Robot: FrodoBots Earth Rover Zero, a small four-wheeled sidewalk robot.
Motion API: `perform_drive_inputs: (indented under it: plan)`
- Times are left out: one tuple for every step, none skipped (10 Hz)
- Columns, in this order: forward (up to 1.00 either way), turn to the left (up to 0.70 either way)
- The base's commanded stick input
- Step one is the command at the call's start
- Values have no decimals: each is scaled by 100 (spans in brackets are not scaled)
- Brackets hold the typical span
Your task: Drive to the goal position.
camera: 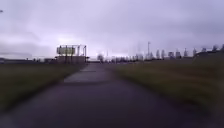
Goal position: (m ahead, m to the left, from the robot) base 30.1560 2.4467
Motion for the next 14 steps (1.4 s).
perform_drive_inputs:
  plan:
    - [100, 2]
    - [100, 2]
    - [100, 2]
    - [100, 2]
    - [100, 1]
    - [100, 1]
    - [100, 1]
    - [100, 0]
    - [100, 0]
    - [100, 0]
    - [100, 6]
    - [100, 19]
    - [100, 29]
    - [100, 35]
